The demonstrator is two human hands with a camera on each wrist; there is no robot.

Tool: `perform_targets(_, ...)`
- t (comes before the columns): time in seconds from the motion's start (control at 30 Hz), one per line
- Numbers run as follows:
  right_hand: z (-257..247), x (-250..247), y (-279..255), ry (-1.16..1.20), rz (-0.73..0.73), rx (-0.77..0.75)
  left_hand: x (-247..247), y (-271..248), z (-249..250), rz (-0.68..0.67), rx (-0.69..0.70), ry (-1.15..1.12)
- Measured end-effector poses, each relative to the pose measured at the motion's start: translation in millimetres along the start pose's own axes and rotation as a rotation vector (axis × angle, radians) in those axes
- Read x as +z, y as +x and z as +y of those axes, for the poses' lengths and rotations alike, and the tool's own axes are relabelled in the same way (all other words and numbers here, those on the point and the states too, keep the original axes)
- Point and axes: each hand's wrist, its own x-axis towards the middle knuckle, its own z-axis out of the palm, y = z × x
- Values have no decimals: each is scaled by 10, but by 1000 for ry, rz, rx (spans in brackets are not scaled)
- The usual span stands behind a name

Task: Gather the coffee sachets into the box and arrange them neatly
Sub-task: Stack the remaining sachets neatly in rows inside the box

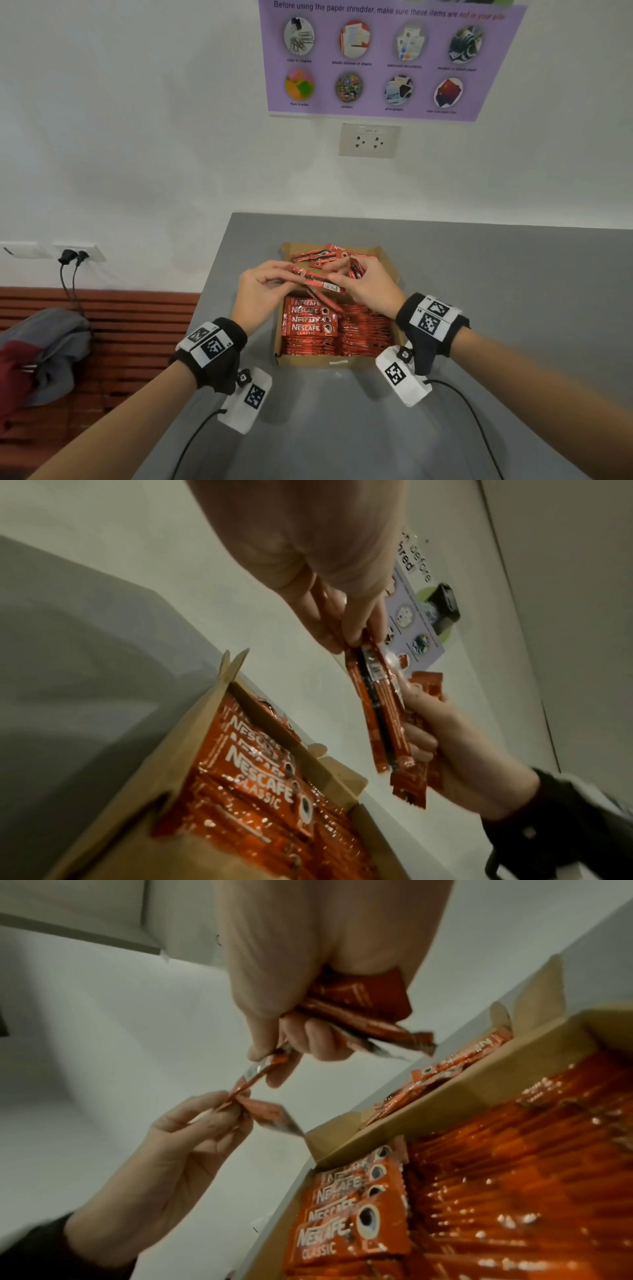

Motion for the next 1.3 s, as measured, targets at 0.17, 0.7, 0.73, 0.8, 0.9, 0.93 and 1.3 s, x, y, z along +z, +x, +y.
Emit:
perform_targets(0.17,13,-89,-31,-163,11,-14,-136,108,-82,238,-103,-32)
perform_targets(0.7,66,-20,60,-384,105,-334,106,181,174,-240,-528,-88)
perform_targets(0.73,70,-21,56,-388,105,-329,105,182,165,-249,-507,-32)
perform_targets(0.8,88,-38,55,-368,112,-302,92,181,160,-211,-420,53)
perform_targets(0.9,90,-104,31,-292,112,-194,60,158,170,-147,-277,134)
perform_targets(0.93,89,-118,20,-267,118,-152,57,147,174,-135,-261,144)
perform_targets(1.3,-1,220,-16,-154,139,-147,177,96,167,-100,-376,-84)
